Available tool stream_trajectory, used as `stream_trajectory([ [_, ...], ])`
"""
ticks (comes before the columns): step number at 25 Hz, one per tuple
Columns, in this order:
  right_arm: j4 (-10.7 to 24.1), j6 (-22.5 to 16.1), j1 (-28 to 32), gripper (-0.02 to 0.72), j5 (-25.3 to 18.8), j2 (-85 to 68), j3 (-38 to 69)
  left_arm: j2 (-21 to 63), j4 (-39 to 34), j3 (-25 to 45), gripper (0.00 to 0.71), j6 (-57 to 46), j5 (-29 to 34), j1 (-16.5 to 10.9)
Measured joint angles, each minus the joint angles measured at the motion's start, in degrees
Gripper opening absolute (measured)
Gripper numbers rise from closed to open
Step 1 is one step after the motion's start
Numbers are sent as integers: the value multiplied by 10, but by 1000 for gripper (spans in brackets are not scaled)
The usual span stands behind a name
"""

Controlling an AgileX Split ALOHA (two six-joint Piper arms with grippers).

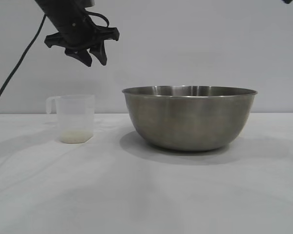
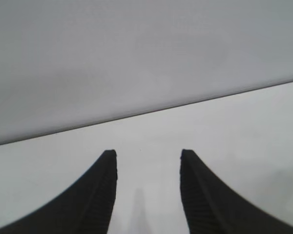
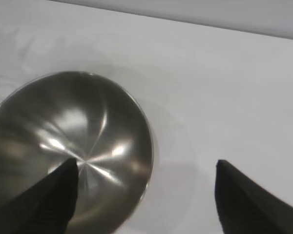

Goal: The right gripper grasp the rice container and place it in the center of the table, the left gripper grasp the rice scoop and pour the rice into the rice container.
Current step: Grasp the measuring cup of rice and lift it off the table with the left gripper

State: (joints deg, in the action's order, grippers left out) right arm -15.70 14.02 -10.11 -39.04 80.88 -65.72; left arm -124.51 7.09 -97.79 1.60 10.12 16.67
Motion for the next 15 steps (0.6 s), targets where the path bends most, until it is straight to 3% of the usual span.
stream_trajectory([
  [5, 13, 3, 0, 508, 17, -127, 106, 0, 4, 0, 260, 0, 0, 0],
  [10, 34, 3, 0, 508, -30, -248, 167, 0, 7, 0, 260, 0, 0, 0],
  [15, 39, 1, 0, 508, -110, -337, 194, 1, 7, 0, 260, 0, 0, 0],
])
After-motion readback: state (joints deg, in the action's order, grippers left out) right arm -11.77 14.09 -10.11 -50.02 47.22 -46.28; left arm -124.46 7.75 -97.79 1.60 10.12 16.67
